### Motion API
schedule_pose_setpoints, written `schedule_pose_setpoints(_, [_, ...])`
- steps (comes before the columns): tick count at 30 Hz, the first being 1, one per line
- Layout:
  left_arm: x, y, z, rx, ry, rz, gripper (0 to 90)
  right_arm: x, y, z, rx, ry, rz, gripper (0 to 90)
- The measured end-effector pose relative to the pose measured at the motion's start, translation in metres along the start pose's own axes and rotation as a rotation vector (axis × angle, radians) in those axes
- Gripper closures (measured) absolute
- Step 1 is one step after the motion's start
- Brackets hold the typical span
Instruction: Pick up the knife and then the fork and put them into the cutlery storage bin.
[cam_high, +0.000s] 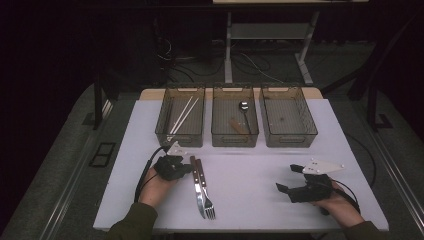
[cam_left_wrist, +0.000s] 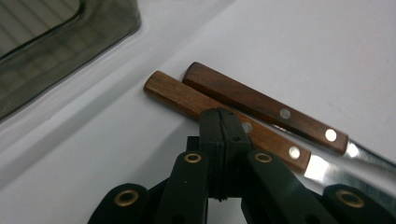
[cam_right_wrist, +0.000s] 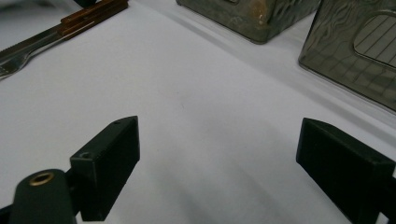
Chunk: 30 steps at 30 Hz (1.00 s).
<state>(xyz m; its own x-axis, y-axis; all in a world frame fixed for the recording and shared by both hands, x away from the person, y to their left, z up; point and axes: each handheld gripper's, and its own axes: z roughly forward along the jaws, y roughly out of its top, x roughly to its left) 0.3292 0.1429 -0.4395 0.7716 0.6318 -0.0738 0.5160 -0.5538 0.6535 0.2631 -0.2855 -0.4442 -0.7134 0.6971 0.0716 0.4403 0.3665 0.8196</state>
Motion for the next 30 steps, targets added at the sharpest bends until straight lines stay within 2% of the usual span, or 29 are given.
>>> schedule_pose_setpoints(3, [-0.002,0.007,0.006,-0.002,-0.016,0.007,89.0,0.0,-0.001,0.0,0.003,-0.001,-0.001,13.2])
schedule_pose_setpoints(12, [-0.018,0.027,0.028,0.022,-0.067,0.08,89.0,-0.001,0.0,0.0,0.002,-0.003,0.001,13.2])
schedule_pose_setpoints(18, [-0.027,0.034,0.034,0.033,-0.091,0.122,89.0,0.0,-0.001,-0.001,0.001,-0.002,0.001,13.2])
schedule_pose_setpoints(23, [-0.026,0.033,0.033,0.032,-0.096,0.118,89.0,0.0,0.0,0.0,0.002,-0.002,0.0,13.2])
schedule_pose_setpoints(26, [-0.024,0.033,0.027,0.012,-0.104,0.113,88.6,0.0,0.0,0.0,0.001,-0.002,-0.001,13.2])
schedule_pose_setpoints(28, [-0.023,0.032,0.022,-0.003,-0.11,0.11,84.1,0.0,0.0,-0.001,0.0,-0.003,-0.002,13.2])
schedule_pose_setpoints(29, [-0.022,0.03,0.012,-0.033,-0.113,0.093,81.2,0.0,0.0,-0.001,0.0,-0.003,0.0,13.2])
schedule_pose_setpoints(30, [-0.022,0.028,0.007,-0.042,-0.115,0.09,78.3,-0.001,-0.001,-0.001,0.0,-0.004,0.0,13.2])
